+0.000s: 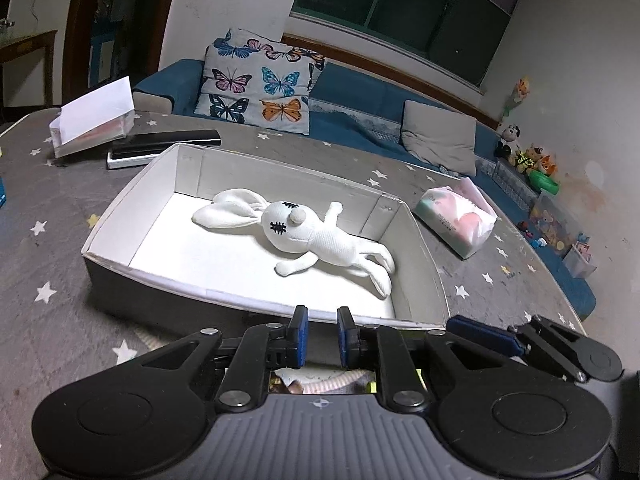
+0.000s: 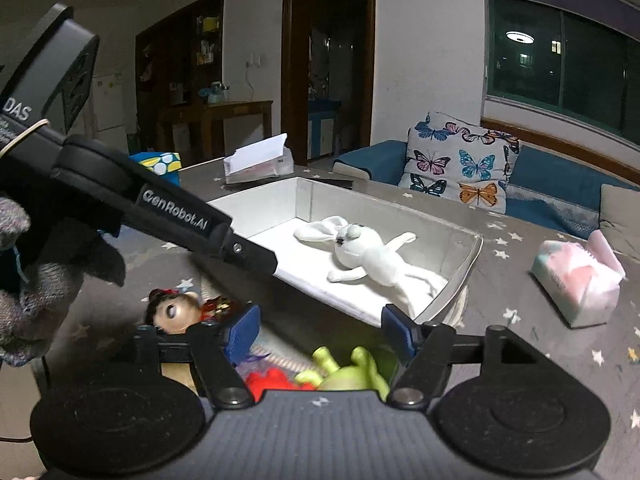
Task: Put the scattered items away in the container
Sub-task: 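Withdraw the left tool and move it to the peanut toy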
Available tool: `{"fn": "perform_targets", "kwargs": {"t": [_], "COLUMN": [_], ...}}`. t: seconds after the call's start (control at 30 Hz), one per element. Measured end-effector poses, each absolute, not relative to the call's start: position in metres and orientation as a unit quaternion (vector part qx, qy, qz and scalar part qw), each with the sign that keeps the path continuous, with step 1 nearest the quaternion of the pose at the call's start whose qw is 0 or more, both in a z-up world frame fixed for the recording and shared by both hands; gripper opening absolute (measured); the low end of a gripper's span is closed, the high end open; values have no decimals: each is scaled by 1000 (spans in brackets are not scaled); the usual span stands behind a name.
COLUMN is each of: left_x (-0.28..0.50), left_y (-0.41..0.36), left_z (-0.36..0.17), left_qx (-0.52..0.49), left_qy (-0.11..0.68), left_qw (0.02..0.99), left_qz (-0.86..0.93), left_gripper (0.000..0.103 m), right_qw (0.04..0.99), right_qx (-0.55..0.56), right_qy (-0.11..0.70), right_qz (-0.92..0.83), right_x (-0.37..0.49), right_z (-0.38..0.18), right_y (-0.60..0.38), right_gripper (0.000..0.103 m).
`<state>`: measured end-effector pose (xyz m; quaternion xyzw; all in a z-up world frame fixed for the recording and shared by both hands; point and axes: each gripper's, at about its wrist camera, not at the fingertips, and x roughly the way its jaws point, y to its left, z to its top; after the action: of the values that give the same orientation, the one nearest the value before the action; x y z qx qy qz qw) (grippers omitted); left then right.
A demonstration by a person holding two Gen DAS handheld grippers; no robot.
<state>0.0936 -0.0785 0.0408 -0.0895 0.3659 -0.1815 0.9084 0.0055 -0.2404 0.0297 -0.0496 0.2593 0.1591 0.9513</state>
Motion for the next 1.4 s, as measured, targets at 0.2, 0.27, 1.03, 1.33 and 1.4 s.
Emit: {"fn": "perform_targets", "kwargs": {"t": [0.2,0.27,1.03,1.33,1.4], "left_x": [77,74,27,15,15], "left_y": [-76,-75,-47,-45,-44], "left_z": [40,38,23,17,15], "left_qx": [-79,-78,-105,-100,-103], "left_qy": [365,368,379,393,395], "left_qw": [911,910,905,897,896], "left_qz": [-176,-172,-164,-175,-175], "left_gripper": [17,17,22,24,24], "right_qw": [955,955,952,943,939], "right_qx": [-42,-39,-30,-29,-35], "right_qy": [249,247,248,252,253], "right_qz": [158,158,176,216,232], "right_x": [-12,-16,-41,-50,-52], "right_z": [28,27,9,4,2], "right_y": [-235,-234,-219,-209,-202], "right_gripper": [86,86,103,103,103]}}
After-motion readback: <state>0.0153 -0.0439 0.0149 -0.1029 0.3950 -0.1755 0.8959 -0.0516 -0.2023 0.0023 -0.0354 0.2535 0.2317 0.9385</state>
